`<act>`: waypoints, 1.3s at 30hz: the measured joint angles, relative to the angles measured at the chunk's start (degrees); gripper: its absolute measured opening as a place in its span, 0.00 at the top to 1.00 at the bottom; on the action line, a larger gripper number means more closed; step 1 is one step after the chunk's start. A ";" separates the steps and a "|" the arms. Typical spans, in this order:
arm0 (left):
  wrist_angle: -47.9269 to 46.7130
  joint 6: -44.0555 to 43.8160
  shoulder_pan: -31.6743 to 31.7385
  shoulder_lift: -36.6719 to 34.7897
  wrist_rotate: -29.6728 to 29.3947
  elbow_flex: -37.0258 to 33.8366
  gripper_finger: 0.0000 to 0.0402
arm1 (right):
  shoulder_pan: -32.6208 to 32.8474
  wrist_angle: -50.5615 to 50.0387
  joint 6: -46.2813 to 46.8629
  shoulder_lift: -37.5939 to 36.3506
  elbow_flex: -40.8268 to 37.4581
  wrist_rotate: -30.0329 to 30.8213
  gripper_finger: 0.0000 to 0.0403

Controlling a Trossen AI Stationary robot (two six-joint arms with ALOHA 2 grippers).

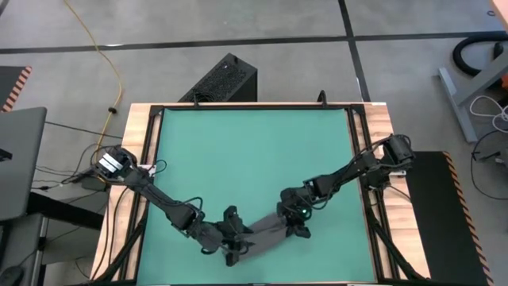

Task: Roll towel
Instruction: Roll the black towel

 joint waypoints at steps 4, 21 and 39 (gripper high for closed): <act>3.68 0.76 0.11 2.04 -0.31 0.06 0.55 | -1.20 -0.19 2.36 0.00 0.02 -1.29 0.86; 4.76 10.12 5.71 10.04 3.23 7.25 0.55 | -8.12 -1.26 6.88 0.17 -0.02 -7.84 0.86; 0.81 7.07 9.57 14.40 6.91 7.25 0.55 | -11.95 -3.13 10.39 0.15 0.07 -10.11 0.86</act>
